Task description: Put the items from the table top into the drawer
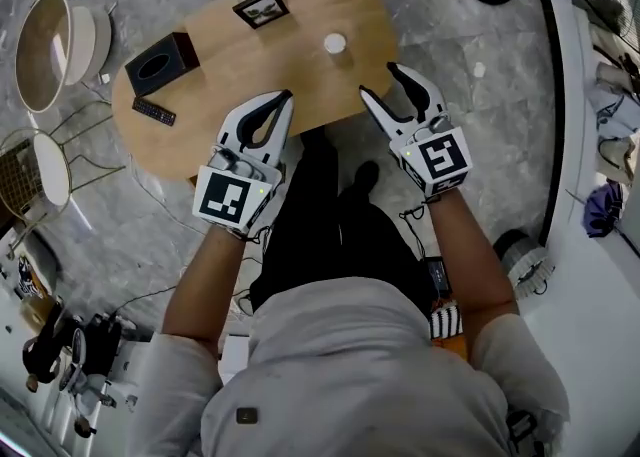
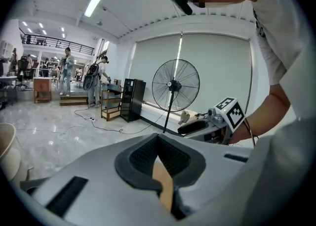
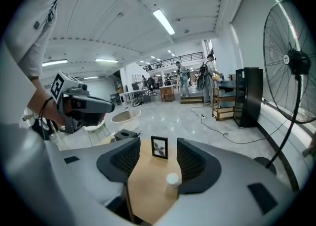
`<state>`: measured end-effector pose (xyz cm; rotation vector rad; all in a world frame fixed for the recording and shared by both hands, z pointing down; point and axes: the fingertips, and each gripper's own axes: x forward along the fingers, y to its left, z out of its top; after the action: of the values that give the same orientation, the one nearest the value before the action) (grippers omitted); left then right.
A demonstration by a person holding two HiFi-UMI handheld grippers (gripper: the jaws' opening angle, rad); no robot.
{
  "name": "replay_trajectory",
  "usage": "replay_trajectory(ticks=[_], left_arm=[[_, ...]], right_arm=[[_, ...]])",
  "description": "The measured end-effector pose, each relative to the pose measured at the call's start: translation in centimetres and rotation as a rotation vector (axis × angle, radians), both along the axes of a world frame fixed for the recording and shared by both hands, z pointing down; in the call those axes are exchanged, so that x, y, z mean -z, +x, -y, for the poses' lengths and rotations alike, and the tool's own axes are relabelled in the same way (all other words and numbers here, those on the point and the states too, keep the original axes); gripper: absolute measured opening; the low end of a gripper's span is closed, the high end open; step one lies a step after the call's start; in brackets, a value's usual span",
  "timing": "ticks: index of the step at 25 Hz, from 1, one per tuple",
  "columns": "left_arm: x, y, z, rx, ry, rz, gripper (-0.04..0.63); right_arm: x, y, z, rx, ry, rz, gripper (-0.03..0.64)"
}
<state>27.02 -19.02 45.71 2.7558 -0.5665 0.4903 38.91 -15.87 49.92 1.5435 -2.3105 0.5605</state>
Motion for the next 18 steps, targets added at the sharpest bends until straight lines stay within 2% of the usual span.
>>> replay_trajectory(ticks=[6,18], left_arm=[[-8.2,-0.3,2.4,-0.007,-0.075,0.089,0.009],[-19.7,-0.1,5.3,-0.019,-0.115,0.132,0.009]], right_arm=[[-10.4,-0.4,3.3,0.018,-0.086,-0.057,0.254],[-26.8,-0.7,6.1,0.05,-0.221,-0.132,0.277]])
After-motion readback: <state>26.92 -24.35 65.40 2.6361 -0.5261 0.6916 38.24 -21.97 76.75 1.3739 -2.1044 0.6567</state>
